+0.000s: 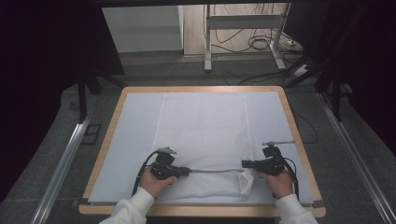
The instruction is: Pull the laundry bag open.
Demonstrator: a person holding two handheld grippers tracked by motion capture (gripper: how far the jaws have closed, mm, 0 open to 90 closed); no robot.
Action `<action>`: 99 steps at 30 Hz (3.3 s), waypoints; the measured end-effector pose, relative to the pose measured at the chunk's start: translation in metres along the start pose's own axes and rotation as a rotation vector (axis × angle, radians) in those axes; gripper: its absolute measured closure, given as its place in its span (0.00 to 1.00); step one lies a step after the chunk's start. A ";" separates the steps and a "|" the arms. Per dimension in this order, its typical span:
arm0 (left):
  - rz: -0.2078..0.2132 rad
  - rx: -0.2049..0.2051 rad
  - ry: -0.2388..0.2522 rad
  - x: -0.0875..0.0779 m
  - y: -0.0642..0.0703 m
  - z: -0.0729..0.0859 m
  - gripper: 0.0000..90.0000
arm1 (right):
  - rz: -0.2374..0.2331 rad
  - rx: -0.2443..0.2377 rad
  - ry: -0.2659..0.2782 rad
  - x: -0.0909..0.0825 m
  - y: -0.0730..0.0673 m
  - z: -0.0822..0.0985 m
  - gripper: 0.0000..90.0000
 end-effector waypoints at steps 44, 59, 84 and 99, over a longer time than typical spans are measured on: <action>-0.036 -0.078 0.020 -0.043 -0.030 0.028 0.97 | -0.004 -0.004 0.002 -0.001 0.000 0.001 0.98; -0.051 -0.092 0.030 -0.055 -0.038 0.032 0.97 | -0.001 -0.004 0.003 -0.001 0.002 0.001 0.98; -0.072 -0.132 0.067 -0.078 -0.052 0.046 0.97 | -0.004 -0.003 0.003 -0.001 0.002 0.002 0.98; -0.112 -0.161 0.095 -0.099 -0.067 0.059 0.97 | -0.002 -0.004 0.000 -0.001 0.004 0.002 0.98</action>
Point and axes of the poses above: each handheld gripper's, and its own axes: x roughly forward along the jaws, z roughly out of its underside, y roughly to its right, the point moved 2 cm from there along x, roughly forward along the jaws, and after that the axes turned 8 degrees about x, right-handed, at the moved point
